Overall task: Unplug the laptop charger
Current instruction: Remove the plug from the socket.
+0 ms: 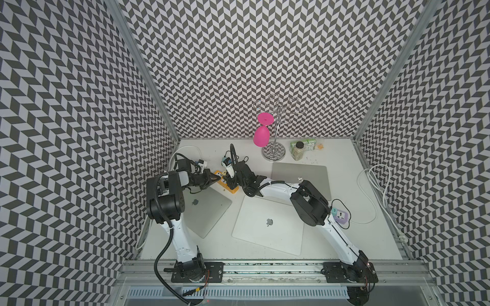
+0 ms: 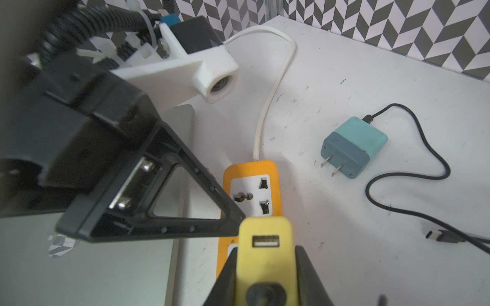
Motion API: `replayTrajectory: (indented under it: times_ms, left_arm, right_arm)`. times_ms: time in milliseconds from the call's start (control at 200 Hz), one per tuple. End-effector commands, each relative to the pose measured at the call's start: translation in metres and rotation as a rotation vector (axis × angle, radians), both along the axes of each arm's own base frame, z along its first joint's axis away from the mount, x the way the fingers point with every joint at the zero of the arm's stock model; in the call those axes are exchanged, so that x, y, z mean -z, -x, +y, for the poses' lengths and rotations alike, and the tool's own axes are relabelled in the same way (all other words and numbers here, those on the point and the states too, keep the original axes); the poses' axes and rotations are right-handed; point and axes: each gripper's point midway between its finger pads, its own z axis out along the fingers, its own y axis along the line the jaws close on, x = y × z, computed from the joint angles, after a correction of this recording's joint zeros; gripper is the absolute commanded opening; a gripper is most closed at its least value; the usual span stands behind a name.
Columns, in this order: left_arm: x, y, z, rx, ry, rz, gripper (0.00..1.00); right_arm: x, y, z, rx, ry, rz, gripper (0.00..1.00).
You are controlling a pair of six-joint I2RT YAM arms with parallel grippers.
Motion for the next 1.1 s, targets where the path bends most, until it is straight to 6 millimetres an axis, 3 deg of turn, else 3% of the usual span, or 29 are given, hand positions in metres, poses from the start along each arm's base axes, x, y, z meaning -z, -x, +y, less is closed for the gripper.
replayTrajectory:
  times_ms: [0,265,446,541,756,891,1096]
  left_arm:
    - [0.04,0.016,0.007,-0.02,-0.068,0.129,0.0]
    - [0.047,0.02,0.006,-0.006,-0.084,0.149,0.0]
    - [0.05,0.021,0.006,-0.004,-0.09,0.157,0.0]
    - [0.051,0.022,0.006,-0.003,-0.093,0.161,0.0]
    - [0.051,0.022,0.006,-0.002,-0.093,0.162,0.0]
    - [0.053,0.023,0.006,-0.002,-0.093,0.167,0.0]
    - [0.045,0.02,0.005,0.0,-0.082,0.146,0.0]
  right_arm:
    - [-0.014,0.0,0.006,-0.012,-0.003,-0.052,0.09]
    - [-0.016,-0.003,0.004,-0.007,0.077,-0.116,0.08]
    - [-0.052,0.002,0.014,-0.049,-0.131,0.01,0.06]
    - [-0.065,0.001,0.018,-0.054,-0.154,-0.004,0.05]
    - [-0.051,-0.003,0.014,-0.024,-0.006,-0.097,0.05]
    - [-0.072,0.001,0.014,-0.043,-0.133,-0.065,0.05]
    - [-0.085,-0.005,0.008,-0.024,-0.137,-0.075,0.04]
